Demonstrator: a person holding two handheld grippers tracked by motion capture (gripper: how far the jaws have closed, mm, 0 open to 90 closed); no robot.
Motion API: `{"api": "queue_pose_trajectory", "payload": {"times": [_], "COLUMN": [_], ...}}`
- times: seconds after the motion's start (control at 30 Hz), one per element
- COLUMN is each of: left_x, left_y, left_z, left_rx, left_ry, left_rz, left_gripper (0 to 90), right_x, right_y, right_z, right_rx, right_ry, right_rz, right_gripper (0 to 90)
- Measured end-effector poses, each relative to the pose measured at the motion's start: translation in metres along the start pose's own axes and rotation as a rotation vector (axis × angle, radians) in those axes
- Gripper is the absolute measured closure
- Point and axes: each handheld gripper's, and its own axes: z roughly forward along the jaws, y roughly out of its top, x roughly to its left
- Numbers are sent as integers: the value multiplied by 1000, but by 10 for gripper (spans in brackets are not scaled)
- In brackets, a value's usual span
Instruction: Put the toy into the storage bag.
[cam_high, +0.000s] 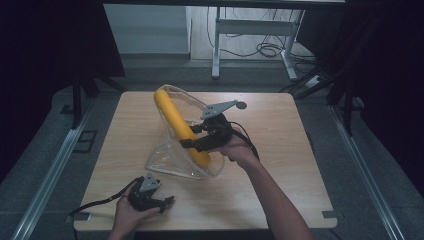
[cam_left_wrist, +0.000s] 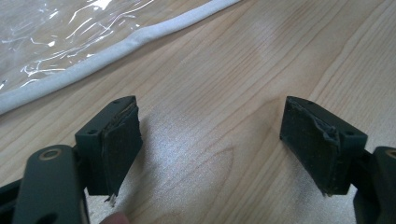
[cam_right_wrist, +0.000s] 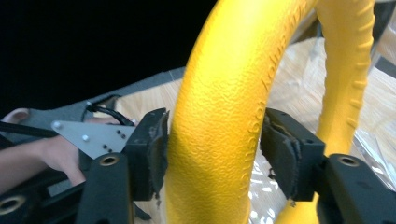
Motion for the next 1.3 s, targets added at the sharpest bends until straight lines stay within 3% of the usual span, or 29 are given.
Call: {"api": "queue_pose_trajectory", "payload": {"times": [0.23,0.3,0.43,0.73,1.03,1.3], "left_x": [0,0,0,0,0,0], "left_y": [0,0,0,0,0,0], "left_z": [0,0,0,0,0,-1], "left_rx": [-1,-1,-2,-2,-1,0], "left_ry": [2,2,0,2,3,6], "left_rz": [-3,-2,-2,-1,0,-1], "left_gripper": [201,201,202,200,200,199], "right_x": [3,5,8,8,1,-6], "right_y": [-1,-2,-5,-16,-34,-60], "right_z": [-4,-11,-21,-35,-54,-71], "right_rx": [-36,-76,-102,-124,-156,-174], "right_ry": [-32,-32,-48,-61,-98,-160], "right_rz": [-12,-12,-22,-14,19,47], "right_gripper": [354,327,319,325,335,345]}}
